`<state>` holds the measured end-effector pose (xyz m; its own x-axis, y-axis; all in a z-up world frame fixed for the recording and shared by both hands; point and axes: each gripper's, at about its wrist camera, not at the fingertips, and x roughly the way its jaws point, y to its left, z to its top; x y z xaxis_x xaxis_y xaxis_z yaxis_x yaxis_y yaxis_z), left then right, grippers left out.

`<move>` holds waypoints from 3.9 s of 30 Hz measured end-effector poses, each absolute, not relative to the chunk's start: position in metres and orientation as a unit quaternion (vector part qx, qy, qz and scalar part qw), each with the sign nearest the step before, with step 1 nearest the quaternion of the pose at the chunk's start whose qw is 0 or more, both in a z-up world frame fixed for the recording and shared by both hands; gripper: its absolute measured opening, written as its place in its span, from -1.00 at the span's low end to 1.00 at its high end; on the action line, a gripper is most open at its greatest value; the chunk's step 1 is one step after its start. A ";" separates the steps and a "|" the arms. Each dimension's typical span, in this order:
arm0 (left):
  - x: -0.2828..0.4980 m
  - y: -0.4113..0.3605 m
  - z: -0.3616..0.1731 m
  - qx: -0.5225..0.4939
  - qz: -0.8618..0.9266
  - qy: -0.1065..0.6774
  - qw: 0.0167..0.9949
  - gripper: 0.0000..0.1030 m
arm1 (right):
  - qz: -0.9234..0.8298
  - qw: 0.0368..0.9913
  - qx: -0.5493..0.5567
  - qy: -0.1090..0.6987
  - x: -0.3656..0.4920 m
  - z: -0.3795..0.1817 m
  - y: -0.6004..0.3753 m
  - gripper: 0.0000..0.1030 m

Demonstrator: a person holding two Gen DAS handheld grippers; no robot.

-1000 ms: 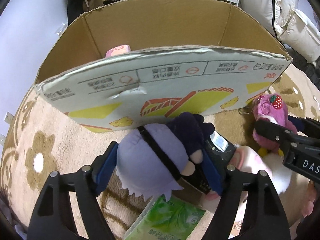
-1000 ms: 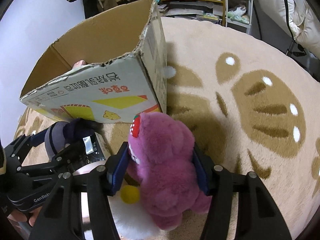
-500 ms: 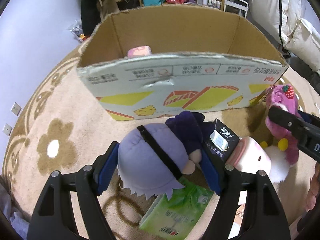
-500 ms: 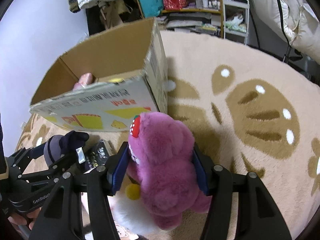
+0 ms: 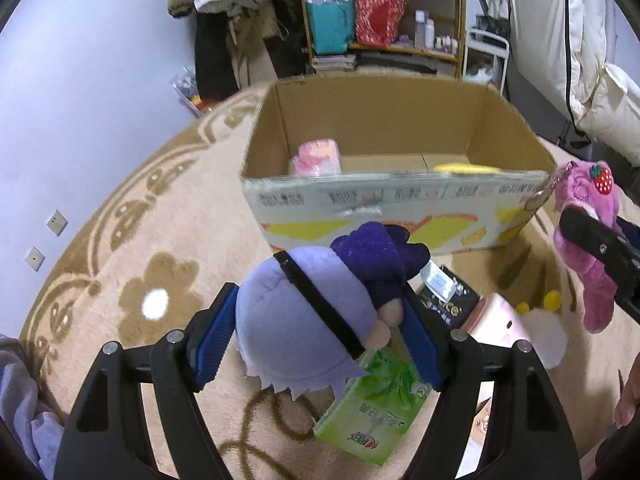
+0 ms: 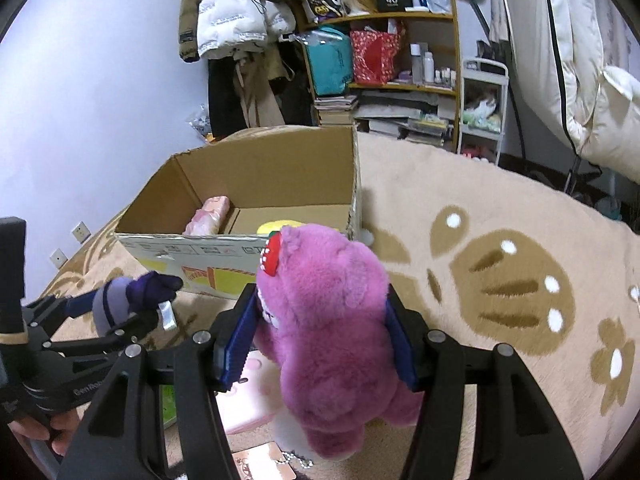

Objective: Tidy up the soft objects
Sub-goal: 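Lift the doll and pink bear and carry both over the box, then lower the doll and bear into the box and open both tools, then move both open tools down toward the items left on the rug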

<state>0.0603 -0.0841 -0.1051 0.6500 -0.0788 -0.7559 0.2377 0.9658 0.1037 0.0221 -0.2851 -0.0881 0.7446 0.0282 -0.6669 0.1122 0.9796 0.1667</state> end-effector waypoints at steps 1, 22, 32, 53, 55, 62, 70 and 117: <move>0.061 -0.085 -0.103 0.097 -0.085 0.404 0.905 0.48 | -0.024 0.930 0.096 0.354 0.021 -0.087 -0.285 0.21; 0.055 -0.080 -0.050 0.088 -0.064 0.314 0.943 0.48 | -0.015 0.963 0.094 0.254 0.021 -0.034 -0.288 0.21; 0.084 -0.080 -0.025 0.081 -0.058 0.282 0.954 0.48 | -0.001 0.968 0.082 0.236 0.040 -0.023 -0.278 0.22; 0.141 -0.098 -0.035 0.109 -0.076 0.288 0.948 0.51 | 0.033 0.968 0.075 0.238 0.097 -0.027 -0.276 0.23; 0.142 -0.099 -0.038 0.101 -0.084 0.294 0.947 0.52 | 0.040 0.965 0.086 0.245 0.100 -0.033 -0.279 0.24; 0.145 -0.101 -0.046 0.094 -0.089 0.304 0.944 0.57 | 0.056 0.958 0.107 0.262 0.111 -0.047 -0.282 0.28; 0.145 -0.102 -0.046 0.100 -0.076 0.297 0.947 0.72 | 0.056 0.952 0.116 0.279 0.119 -0.054 -0.290 0.42; 0.033 -0.065 -0.026 0.088 -0.091 0.351 0.928 0.98 | 0.021 0.931 0.137 0.338 0.018 -0.043 -0.274 0.98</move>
<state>0.0330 -0.0652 -0.0259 0.7365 -0.1076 -0.6678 0.2307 0.9680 0.0985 0.0181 -0.2737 -0.0430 0.7703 0.1328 -0.6237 0.0530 0.9614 0.2701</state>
